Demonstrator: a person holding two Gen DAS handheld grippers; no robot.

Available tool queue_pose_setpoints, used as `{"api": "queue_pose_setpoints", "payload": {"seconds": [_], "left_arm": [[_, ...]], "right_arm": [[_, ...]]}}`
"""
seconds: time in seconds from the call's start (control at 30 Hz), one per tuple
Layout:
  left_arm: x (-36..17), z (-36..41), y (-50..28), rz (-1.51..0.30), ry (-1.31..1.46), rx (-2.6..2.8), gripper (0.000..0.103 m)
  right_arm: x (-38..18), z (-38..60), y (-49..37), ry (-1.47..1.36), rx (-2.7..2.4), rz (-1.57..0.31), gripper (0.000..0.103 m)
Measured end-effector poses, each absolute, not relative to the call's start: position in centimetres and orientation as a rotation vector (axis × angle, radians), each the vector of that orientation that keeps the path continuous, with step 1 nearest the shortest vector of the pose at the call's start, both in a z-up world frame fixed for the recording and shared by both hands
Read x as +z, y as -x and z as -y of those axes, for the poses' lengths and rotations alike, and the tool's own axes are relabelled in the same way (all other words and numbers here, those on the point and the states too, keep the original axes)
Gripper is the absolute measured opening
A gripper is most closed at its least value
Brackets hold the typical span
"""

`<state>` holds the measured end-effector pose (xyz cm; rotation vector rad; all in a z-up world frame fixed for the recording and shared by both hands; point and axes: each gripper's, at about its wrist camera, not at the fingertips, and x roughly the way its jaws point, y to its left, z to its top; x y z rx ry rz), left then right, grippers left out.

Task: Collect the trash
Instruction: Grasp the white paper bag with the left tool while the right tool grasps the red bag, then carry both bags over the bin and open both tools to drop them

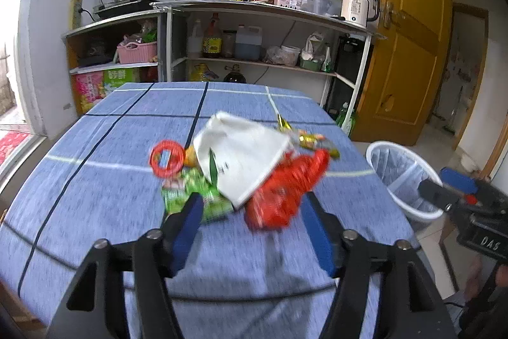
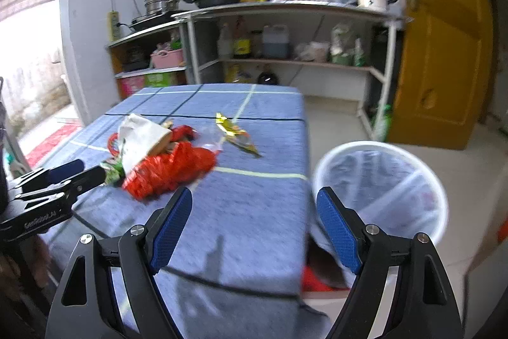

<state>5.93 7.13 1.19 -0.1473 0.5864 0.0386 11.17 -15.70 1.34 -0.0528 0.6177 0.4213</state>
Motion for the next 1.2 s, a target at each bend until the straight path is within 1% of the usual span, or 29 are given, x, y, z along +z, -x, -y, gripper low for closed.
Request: {"api": "queue_pose_setpoints", "payload": {"seconds": [0.13,0.4,0.47,0.5,0.53,0.63,0.7,0.77,0.8,0.83,0.87,0.93,0.97,1.0,1.03,1.1,1.2], "left_arm": [[1.9,-9.1,-8.5,-0.586,0.172,0.047,0.073],[1.3,-10.9,-13.9,-0.64,0.145,0.012,0.073],[1.1,-10.5,-14.3,-0.637,0.101,0.001,0.071],[1.1,-10.3,-14.5,-0.637,0.091,-0.001,0.066],[0.9,-10.3,-14.7,-0.643,0.085,-0.007,0.06],[0.5,-10.5,-15.2,-0.664,0.095,-0.02,0.053],[0.6,-10.5,-15.3,-0.664,0.091,-0.023,0.049],[0.6,-10.6,-15.4,-0.664,0.085,-0.03,0.046],[0.5,-10.6,-15.4,-0.667,0.081,-0.031,0.041],[0.4,-10.6,-15.4,-0.671,0.078,-0.032,0.039],[0.4,-10.7,-15.4,-0.673,0.076,-0.034,0.038],[0.4,-11.0,-15.5,-0.681,0.079,-0.06,0.038],[0.4,-11.1,-15.6,-0.686,0.081,-0.073,0.038],[0.5,-11.2,-15.7,-0.689,0.079,-0.081,0.037],[0.5,-11.2,-15.7,-0.691,0.071,-0.088,0.031],[0.6,-11.2,-15.7,-0.691,0.061,-0.089,0.025],[0.6,-11.6,-15.6,-0.699,0.084,-0.102,0.02]], "right_arm": [[1.1,13.9,-13.2,0.012,0.483,-0.663,0.081],[0.5,9.9,-15.8,-0.028,0.565,-0.702,0.081],[0.3,9.1,-16.5,-0.041,0.566,-0.716,0.075],[0.1,8.9,-16.9,-0.055,0.572,-0.73,0.068],[0.0,8.7,-17.4,-0.068,0.577,-0.744,0.065],[-0.9,8.2,-18.7,-0.113,0.59,-0.804,0.061],[-1.4,7.7,-19.4,-0.127,0.598,-0.827,0.06],[-1.8,7.4,-20.0,-0.13,0.6,-0.851,0.052],[-2.3,7.3,-20.5,-0.135,0.598,-0.879,0.043],[-2.6,7.4,-20.7,-0.15,0.598,-0.892,0.037],[-2.7,7.6,-20.9,-0.163,0.594,-0.9,0.036],[-2.9,7.7,-21.1,-0.169,0.593,-0.907,0.025],[-2.9,7.7,-21.1,-0.168,0.589,-0.907,0.024],[-2.8,7.7,-21.1,-0.163,0.592,-0.903,0.02],[-2.7,7.7,-21.0,-0.156,0.594,-0.898,0.017],[-2.6,7.8,-20.8,-0.141,0.593,-0.887,0.015],[-2.5,8.2,-20.6,-0.138,0.594,-0.878,0.013]]}}
